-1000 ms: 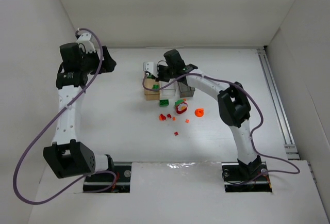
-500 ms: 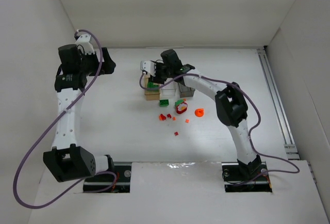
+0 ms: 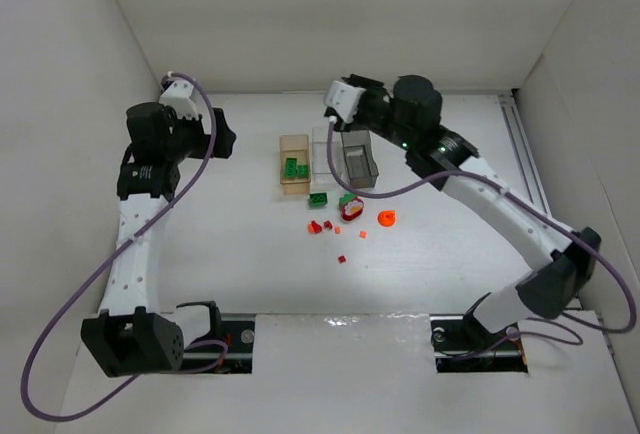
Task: Sort the legos into containers by color
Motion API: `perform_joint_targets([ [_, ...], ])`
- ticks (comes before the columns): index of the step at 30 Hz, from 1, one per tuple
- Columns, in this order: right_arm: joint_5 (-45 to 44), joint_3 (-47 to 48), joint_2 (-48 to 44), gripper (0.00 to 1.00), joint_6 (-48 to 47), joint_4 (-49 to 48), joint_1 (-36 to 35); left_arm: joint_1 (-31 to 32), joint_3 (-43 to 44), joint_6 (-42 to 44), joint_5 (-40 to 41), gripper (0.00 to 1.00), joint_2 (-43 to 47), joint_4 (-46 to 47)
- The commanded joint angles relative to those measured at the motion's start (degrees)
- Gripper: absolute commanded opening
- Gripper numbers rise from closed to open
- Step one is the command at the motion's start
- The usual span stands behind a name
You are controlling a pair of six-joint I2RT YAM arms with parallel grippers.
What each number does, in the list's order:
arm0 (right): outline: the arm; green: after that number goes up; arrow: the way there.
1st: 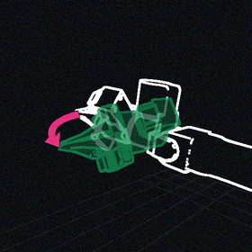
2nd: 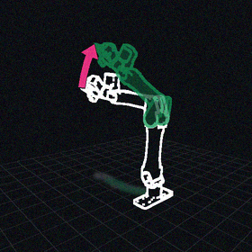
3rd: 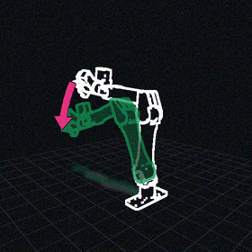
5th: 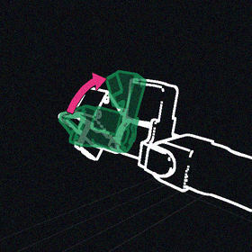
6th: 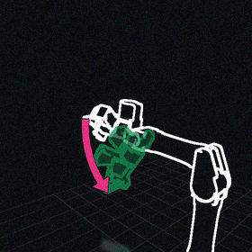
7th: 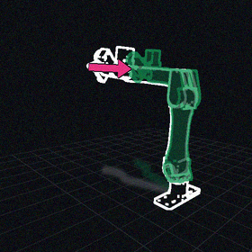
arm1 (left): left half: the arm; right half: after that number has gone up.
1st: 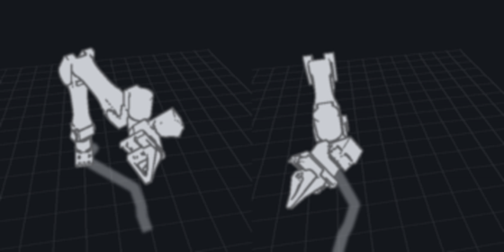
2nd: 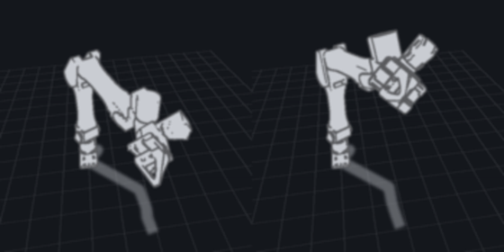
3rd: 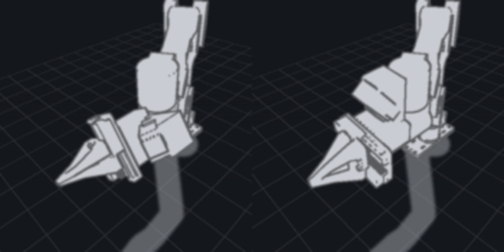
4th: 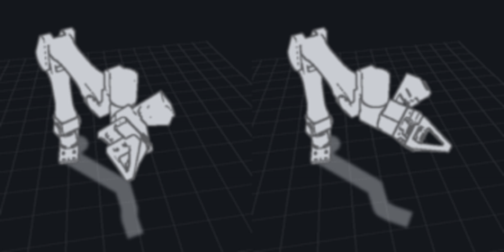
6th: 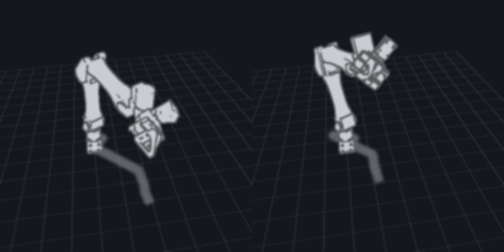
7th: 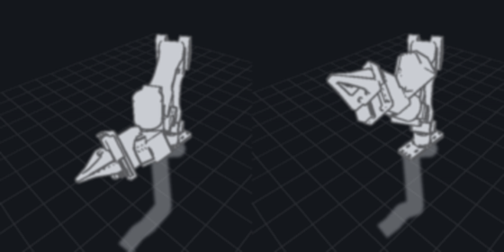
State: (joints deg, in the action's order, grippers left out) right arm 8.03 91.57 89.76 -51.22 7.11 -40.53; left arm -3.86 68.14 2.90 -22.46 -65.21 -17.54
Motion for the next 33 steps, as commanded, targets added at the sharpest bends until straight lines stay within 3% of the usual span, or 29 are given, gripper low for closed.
perform_joint_targets([
  [1, -5.8, -8.8, -2.6, 0.58, 0.5, -0.6, 3.8, 1.0, -1.1, 2.4, -2.1, 1.00, -1.8, 2.4],
  [6, 5.2, -17.5, -8.9, 0.54, -3.2, 6.0, 13.3, 6.7, -0.5, 8.3, -6.6, 1.00, -5.2, -0.3],
  [8, 11.4, -18.7, -10.8, 0.60, -3.7, 9.3, 17.5, 10.5, 1.0, 11.6, -7.3, 1.00, -7.2, -2.7],
  [12, 17.9, -20.3, -10.8, 0.60, -3.7, 12.9, 23.9, 15.2, 1.0, 15.8, -8.3, 0.79, -10.6, -5.7],
  [13, 19.8, -20.3, -10.8, 0.60, -3.7, 13.5, 25.9, 15.2, 1.0, 18.0, -9.0, 0.69, -11.5, -6.4],
  [18, 24.1, -21.7, -10.8, 0.58, -4.5, 14.8, 29.3, 21.2, 1.6, 25.7, -9.5, 0.52, -17.8, -11.2],
  [20, 23.1, -22.4, -10.8, 0.58, -4.5, 14.0, 30.0, 23.7, -0.3, 26.3, -6.3, 0.52, -18.4, -8.5],
  [26, 21.8, -22.4, -10.7, 0.58, -4.5, 13.3, 32.2, 31.1, -0.2, 36.4, -6.7, 0.58, -23.6, -8.8],
  [33, 22.3, -22.4, -10.0, 0.58, -4.0, 13.3, 34.7, 35.1, 3.2, 43.1, -3.0, 0.51, -31.2, -7.6],
])
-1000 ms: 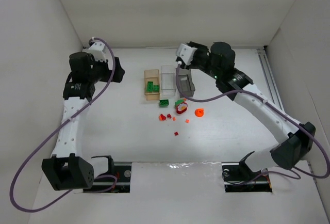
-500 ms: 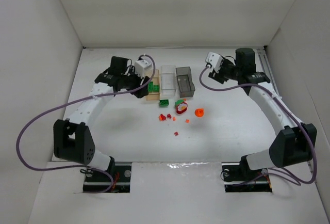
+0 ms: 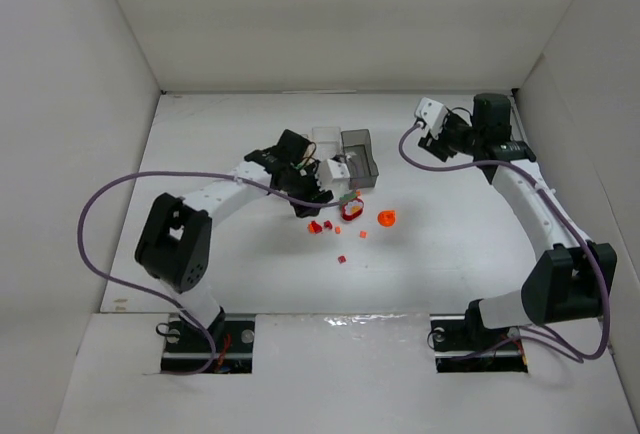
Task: Sort the legos into containers by color
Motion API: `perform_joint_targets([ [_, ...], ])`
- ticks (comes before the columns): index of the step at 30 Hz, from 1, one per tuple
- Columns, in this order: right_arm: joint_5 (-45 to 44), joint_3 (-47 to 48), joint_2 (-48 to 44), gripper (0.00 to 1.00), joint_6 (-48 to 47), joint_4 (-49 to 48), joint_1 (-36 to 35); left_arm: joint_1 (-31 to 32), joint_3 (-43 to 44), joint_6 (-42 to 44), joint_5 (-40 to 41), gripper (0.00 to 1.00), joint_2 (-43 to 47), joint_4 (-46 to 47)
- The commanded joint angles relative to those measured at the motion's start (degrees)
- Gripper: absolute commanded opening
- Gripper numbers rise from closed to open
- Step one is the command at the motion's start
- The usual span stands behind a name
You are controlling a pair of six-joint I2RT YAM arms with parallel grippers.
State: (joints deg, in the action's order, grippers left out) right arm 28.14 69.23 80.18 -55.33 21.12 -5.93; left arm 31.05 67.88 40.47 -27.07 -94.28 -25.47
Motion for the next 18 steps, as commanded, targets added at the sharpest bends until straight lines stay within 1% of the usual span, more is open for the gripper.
perform_joint_targets([
  [1, 1.7, -0.1, -0.9, 0.58, 0.1, -0.7, 0.7, 0.2, 3.5, 7.2, 1.6, 0.51, -3.1, 0.3],
  [5, 1.7, -0.6, -0.9, 0.58, 0.1, -0.7, 1.3, 0.2, 4.8, 12.6, 2.8, 0.51, -7.0, 0.9],
  [6, 1.7, -0.6, -1.6, 0.58, 0.1, -0.7, 1.3, 0.2, 5.3, 13.1, 3.5, 0.53, -7.8, 1.5],
  [10, 2.2, -1.1, -2.1, 0.58, 0.1, -0.7, 2.3, 0.2, 9.7, 16.3, 3.5, 0.54, -12.4, 0.3],
  [13, 2.2, -2.3, -3.4, 0.58, 0.1, -0.2, 2.9, 0.2, 12.1, 17.7, 3.5, 0.55, -13.3, 0.2],
  [18, 3.2, -3.5, -5.2, 0.58, 0.1, 0.3, 4.5, 0.2, 17.3, 20.0, 2.5, 0.55, -18.2, -4.8],
])
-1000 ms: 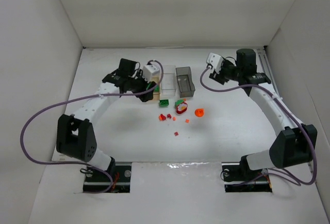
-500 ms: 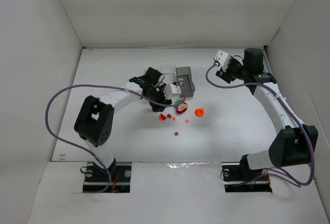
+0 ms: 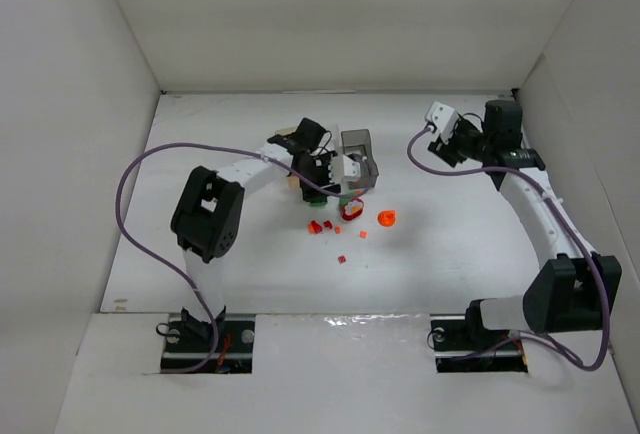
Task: Sort the legos into containers by color
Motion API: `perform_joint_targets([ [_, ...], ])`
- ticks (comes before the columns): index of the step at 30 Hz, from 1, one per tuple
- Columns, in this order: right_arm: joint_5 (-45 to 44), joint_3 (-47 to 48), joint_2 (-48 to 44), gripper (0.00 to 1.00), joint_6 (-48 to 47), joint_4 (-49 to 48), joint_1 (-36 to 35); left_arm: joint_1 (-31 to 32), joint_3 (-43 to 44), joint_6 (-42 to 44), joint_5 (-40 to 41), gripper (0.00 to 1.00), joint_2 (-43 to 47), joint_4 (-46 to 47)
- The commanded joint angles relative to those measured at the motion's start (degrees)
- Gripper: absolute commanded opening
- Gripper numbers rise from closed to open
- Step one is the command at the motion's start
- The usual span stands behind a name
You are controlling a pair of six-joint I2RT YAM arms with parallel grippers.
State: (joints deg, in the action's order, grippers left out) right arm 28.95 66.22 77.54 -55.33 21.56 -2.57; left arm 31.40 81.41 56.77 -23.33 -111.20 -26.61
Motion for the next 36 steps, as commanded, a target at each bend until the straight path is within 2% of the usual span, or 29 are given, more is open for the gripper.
perform_joint_targets([
  [1, 2.4, -1.2, -2.6, 0.58, 0.1, -0.1, 1.2, -0.1, 4.3, 3.7, -1.3, 0.57, -1.3, -4.2],
  [8, 2.4, -1.7, -3.8, 0.58, 0.1, 0.4, 2.2, -0.1, 4.9, 8.5, -3.3, 0.57, -3.4, -9.8],
  [12, 2.4, -1.0, -2.1, 0.59, 0.1, 0.4, 2.7, -0.1, 1.8, 9.2, -3.3, 0.58, -2.9, -9.8],
  [19, 2.4, 0.9, -0.2, 0.59, 0.1, 0.4, 2.7, -0.1, 3.1, 9.8, -3.8, 0.58, -4.1, -10.3],
  [20, 2.4, 0.9, -0.2, 0.59, 0.1, 0.4, 2.7, -0.1, 3.1, 9.8, -3.8, 0.56, -4.1, -10.9],
  [21, 2.4, 0.9, 0.4, 0.59, 0.1, 0.4, 2.7, -0.1, 3.1, 9.8, -3.8, 0.48, -4.6, -10.9],
  [25, 2.4, 2.0, 0.9, 0.59, 0.1, 0.4, 2.7, -0.1, 3.1, 10.3, -3.8, 0.32, -4.6, -11.6],
  [29, 2.4, 2.0, 0.9, 0.59, -0.4, 0.4, 2.7, -0.1, 3.1, 10.9, -3.8, 0.23, -5.9, -13.6],
  [30, 2.4, 2.0, 0.9, 0.59, -0.4, 0.4, 2.7, -0.1, 3.1, 10.9, -3.3, 0.16, -5.9, -13.6],
  [34, 2.4, 2.0, 0.9, 0.59, -0.4, 0.4, 2.7, -0.1, 3.1, 10.9, -4.0, 0.04, -5.9, -14.2],
  [36, 3.0, 2.0, 0.9, 0.59, -0.4, 0.4, 2.7, -0.1, 2.6, 10.9, -4.6, 0.01, -4.5, -14.2],
])
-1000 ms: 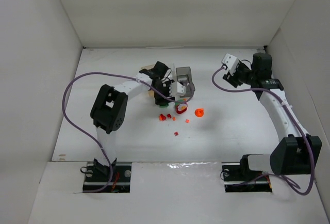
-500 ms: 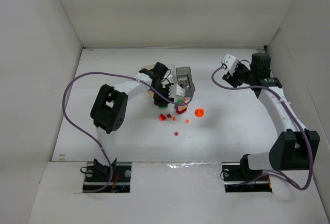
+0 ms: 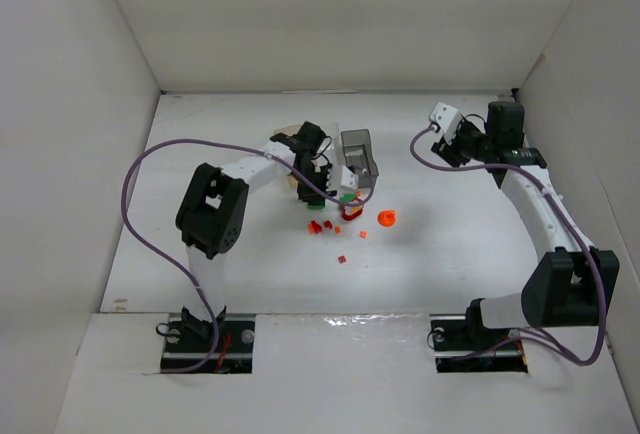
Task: Sort the legos into containers by color
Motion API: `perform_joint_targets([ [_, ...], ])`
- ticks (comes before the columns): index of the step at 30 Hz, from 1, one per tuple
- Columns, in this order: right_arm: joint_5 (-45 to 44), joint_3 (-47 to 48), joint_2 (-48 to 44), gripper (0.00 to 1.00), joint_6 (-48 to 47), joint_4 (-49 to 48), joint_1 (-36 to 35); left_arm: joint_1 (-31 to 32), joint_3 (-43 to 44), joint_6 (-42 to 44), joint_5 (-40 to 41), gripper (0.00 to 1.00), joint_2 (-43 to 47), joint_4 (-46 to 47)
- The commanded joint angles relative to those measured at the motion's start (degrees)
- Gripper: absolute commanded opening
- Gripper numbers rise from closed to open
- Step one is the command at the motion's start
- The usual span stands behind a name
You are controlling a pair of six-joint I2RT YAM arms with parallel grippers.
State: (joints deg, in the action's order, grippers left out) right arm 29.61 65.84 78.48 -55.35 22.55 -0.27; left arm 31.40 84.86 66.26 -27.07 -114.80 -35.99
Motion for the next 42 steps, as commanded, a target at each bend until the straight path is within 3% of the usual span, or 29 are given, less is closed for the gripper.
perform_joint_targets([
  [1, 2.3, 2.4, 0.0, 0.59, -0.4, -0.6, 0.4, -0.1, -1.4, 0.7, -0.9, 0.00, -0.2, -5.3],
  [8, 3.4, 2.9, 0.0, 0.59, -0.4, -0.6, 0.4, -0.1, 0.5, -2.0, -2.5, 0.00, 10.0, -7.9],
  [15, 3.9, 2.9, 1.1, 0.59, -0.4, -1.1, -1.9, -4.8, 16.1, -9.6, -4.2, 0.00, 13.8, -9.8],
  [23, 3.9, 5.5, 2.8, 0.59, -0.4, -1.1, -3.2, -14.3, 26.6, -16.6, 0.1, 0.00, 1.5, -4.3],
  [33, 3.9, 8.0, 5.6, 0.59, -0.4, -1.1, -3.7, -15.1, 37.2, -17.8, 1.3, 0.00, -11.0, -3.0],
  [39, 3.4, 9.0, 6.2, 0.60, -0.4, -0.6, -3.7, -15.1, 34.9, -16.6, 3.3, 0.05, -12.4, -3.1],
  [42, 3.4, 9.0, 6.8, 0.62, -0.4, -0.6, -3.7, -15.1, 32.5, -16.6, 3.3, 0.16, -11.8, -1.7],
])
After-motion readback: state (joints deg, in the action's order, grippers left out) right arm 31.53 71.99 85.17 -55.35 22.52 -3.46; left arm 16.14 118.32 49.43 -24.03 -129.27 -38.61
